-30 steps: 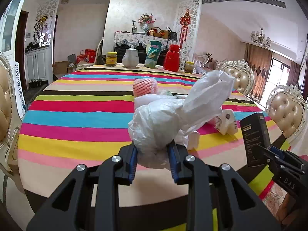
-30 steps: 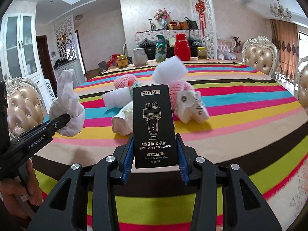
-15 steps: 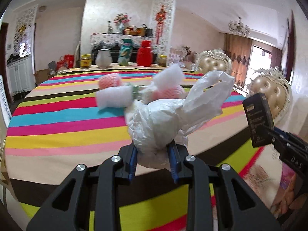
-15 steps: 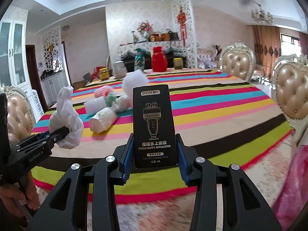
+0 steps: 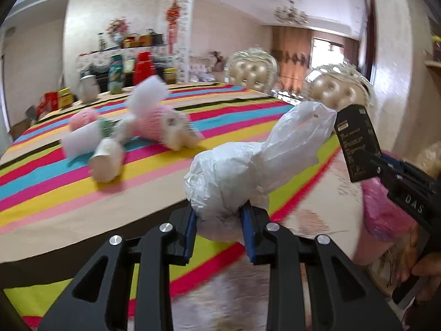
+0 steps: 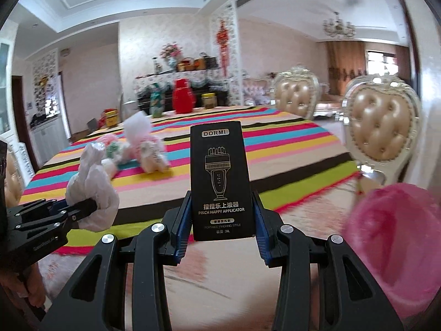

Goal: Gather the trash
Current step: 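Carry the plastic bag and black box with both tools to the pink bin, then open both tools over the pink bin, releasing the bag and box, then grasp the white paper cup with the right tool while the left tool grasps the printed paper cup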

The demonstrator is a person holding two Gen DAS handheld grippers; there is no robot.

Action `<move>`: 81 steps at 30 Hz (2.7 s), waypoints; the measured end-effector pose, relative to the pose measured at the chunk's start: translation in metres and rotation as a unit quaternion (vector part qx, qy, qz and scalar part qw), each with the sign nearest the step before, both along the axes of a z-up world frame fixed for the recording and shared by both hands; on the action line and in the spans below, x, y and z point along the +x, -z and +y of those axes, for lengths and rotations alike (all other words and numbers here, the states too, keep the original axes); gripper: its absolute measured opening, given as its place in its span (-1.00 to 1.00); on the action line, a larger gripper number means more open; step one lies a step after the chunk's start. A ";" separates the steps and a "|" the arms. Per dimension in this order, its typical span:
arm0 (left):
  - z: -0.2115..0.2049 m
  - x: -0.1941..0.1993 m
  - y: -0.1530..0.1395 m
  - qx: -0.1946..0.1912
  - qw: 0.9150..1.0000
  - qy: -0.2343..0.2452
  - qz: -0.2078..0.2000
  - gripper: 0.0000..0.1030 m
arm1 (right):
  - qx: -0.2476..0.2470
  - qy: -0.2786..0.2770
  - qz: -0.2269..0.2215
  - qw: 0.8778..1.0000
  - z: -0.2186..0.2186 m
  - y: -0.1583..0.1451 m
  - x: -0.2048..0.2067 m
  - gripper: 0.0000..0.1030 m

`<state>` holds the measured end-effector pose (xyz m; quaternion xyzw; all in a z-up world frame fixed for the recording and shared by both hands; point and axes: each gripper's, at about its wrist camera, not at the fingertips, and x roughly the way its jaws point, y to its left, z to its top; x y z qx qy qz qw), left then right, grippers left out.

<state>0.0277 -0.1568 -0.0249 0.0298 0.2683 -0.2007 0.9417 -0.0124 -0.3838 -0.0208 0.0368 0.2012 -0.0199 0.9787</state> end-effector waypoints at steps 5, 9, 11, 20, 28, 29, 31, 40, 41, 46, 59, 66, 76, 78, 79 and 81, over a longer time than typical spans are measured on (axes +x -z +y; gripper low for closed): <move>-0.039 -0.005 0.000 0.006 0.999 0.052 0.003 -0.46 | 0.002 0.054 -0.003 0.999 -0.043 0.001 -0.023 -0.22; -0.072 -0.008 -0.001 0.004 0.996 0.090 0.008 -0.46 | -0.001 0.099 -0.004 0.995 -0.076 0.000 -0.041 -0.22; -0.086 -0.007 -0.001 0.000 0.994 0.108 0.012 -0.46 | -0.002 0.125 -0.007 0.992 -0.094 -0.003 -0.053 -0.22; -0.160 -0.009 -0.003 -0.013 0.983 0.183 0.032 -0.45 | -0.007 0.209 0.002 0.978 -0.158 -0.004 -0.086 -0.22; -0.233 -0.009 -0.012 -0.035 0.964 0.259 0.054 -0.41 | 0.002 0.247 0.020 0.969 -0.195 0.005 -0.100 -0.22; -0.244 -0.009 -0.013 -0.038 0.961 0.268 0.058 -0.41 | 0.003 0.251 0.021 0.968 -0.197 0.006 -0.102 -0.22; -0.263 -0.008 -0.013 -0.040 0.956 0.282 0.065 -0.40 | 0.009 0.257 0.023 0.966 -0.207 0.010 -0.103 -0.22; -0.316 0.002 -0.002 -0.041 0.947 0.304 0.098 -0.39 | 0.030 0.260 0.033 0.965 -0.222 0.025 -0.094 -0.22; -0.318 0.004 -0.001 -0.042 0.946 0.305 0.101 -0.39 | 0.033 0.260 0.033 0.964 -0.224 0.026 -0.093 -0.22; -0.331 0.009 0.004 -0.047 0.941 0.318 0.110 -0.13 | 0.037 0.255 0.037 0.966 -0.229 0.032 -0.085 -0.18; -0.253 0.027 -0.011 -0.039 0.983 0.178 0.024 0.91 | 0.032 0.263 0.012 0.964 -0.215 0.019 -0.095 0.43; -0.194 0.026 -0.009 0.004 0.992 0.126 0.005 0.91 | 0.020 0.208 0.015 0.978 -0.178 0.011 -0.074 0.56; -0.086 0.026 -0.016 0.046 0.998 0.033 -0.018 0.91 | 0.014 0.099 0.040 0.994 -0.095 0.011 -0.021 0.56; -0.062 0.029 -0.017 0.045 0.999 0.005 -0.023 0.91 | 0.011 0.071 0.047 0.996 -0.072 0.013 -0.006 0.56; -0.047 0.032 -0.018 0.043 0.999 -0.011 -0.022 0.91 | 0.011 0.058 0.050 0.997 -0.061 0.013 0.000 0.56; -0.021 0.038 -0.020 0.040 0.998 -0.038 -0.019 0.91 | 0.009 0.034 0.054 0.998 -0.041 0.014 0.012 0.57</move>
